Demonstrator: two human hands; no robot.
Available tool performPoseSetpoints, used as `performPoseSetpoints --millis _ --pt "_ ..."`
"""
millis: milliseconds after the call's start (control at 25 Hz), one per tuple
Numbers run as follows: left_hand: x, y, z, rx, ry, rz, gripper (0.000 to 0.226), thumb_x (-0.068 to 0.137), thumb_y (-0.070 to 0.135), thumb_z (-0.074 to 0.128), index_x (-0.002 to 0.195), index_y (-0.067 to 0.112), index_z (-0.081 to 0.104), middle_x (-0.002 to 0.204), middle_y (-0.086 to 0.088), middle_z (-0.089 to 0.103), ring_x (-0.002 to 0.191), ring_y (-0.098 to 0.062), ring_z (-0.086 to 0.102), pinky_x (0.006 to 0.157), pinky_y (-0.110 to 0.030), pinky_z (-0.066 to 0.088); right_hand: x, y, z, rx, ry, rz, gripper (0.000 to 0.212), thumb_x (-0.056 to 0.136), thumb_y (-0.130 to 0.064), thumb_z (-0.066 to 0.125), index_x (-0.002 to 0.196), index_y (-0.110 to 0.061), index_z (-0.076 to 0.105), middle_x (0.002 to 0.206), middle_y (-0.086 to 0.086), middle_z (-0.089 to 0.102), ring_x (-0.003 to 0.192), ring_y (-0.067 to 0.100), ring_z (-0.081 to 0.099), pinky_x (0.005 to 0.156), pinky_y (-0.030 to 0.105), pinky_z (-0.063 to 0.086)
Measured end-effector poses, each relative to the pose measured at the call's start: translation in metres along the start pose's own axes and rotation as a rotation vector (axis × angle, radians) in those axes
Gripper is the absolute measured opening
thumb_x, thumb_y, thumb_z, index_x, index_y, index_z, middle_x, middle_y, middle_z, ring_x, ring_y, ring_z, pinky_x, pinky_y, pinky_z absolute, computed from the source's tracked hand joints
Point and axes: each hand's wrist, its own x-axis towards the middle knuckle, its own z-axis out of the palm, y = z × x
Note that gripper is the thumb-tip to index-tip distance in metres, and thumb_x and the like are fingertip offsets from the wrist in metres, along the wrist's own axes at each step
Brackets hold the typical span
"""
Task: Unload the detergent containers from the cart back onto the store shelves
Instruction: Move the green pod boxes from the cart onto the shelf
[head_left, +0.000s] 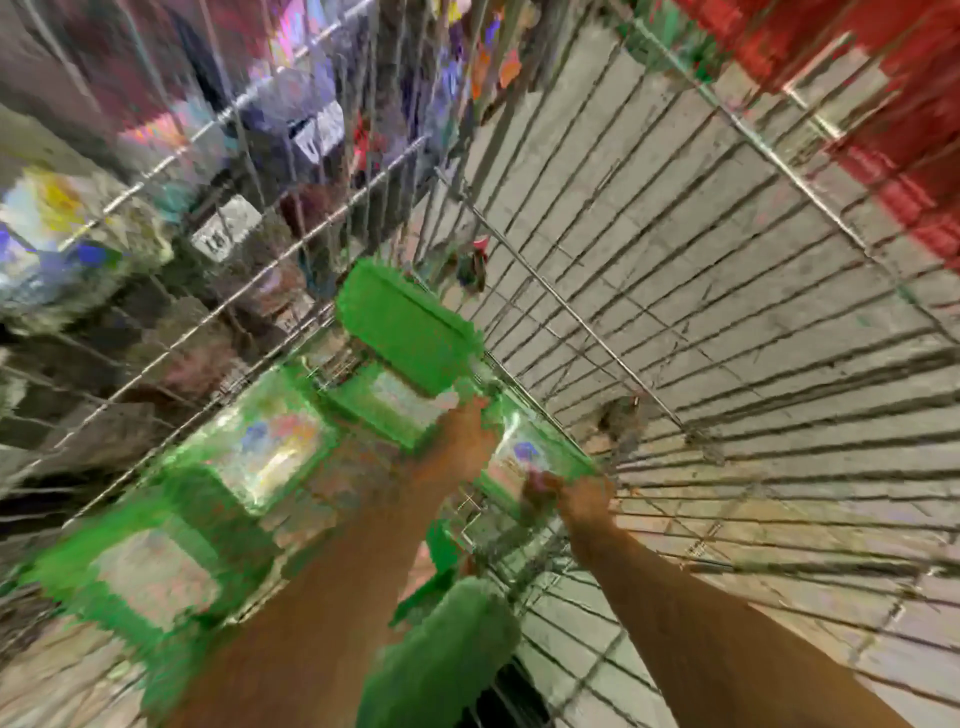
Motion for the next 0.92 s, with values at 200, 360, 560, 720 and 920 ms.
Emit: performPoseSetpoints --millis 200,360,560,720,920 --pt "0.004 -0.001 0.037 0.165 0.051 -0.021 0.058 0.097 0.03 0.047 0.147 0.005 0.031 0.141 -0.019 0.048 0.116 -0.033 0.051 0.091 -0.036 0.039 0.026 0.012 0.01 0.108 -0.023 0.062 0.007 0.094 -0.011 0.057 0.096 -0.005 0.059 0.095 0.008 0.059 0.092 0.023 0.056 0.073 0.028 0.05" --pt "-0.004 0.006 0.04 0.195 0.118 0.026 0.067 0.098 0.03 0.05 0.153 0.011 0.016 0.156 -0.01 0.027 0.137 -0.028 0.03 0.11 -0.038 0.033 0.029 0.015 0.018 0.349 -0.06 -0.023 0.015 0.089 0.002 0.062 0.102 -0.004 0.061 0.087 0.005 0.065 0.066 0.009 0.067 0.051 0.018 0.051" --pt "-0.012 0.008 0.035 0.015 0.13 -0.044 0.056 0.095 0.025 0.056 0.147 0.021 0.034 0.137 -0.011 0.043 0.125 -0.027 0.04 0.105 -0.042 0.04 0.021 0.023 -0.002 0.448 -0.105 0.016 0.048 0.083 0.005 0.066 0.127 0.008 0.048 0.123 0.022 0.06 0.106 0.036 0.062 0.089 0.046 0.051" --pt "-0.028 0.012 0.02 -0.265 0.101 0.008 0.058 0.097 0.017 0.051 0.149 0.032 0.029 0.145 -0.009 0.034 0.118 -0.034 0.053 0.093 -0.052 0.05 0.003 0.01 -0.022 0.415 -0.331 -0.046 0.038 0.069 -0.006 0.074 0.107 0.0 0.069 0.098 0.014 0.075 0.083 0.026 0.073 0.063 0.03 0.058" --pt "-0.059 0.019 -0.027 -0.297 0.058 0.036 0.066 0.099 0.021 0.05 0.152 0.036 0.015 0.144 -0.016 0.044 0.119 -0.04 0.053 0.096 -0.057 0.046 -0.032 -0.034 -0.032 0.321 -0.492 -0.106 0.047 0.066 -0.022 0.081 0.109 -0.005 0.071 0.113 0.016 0.07 0.097 0.03 0.068 0.1 0.05 0.047"
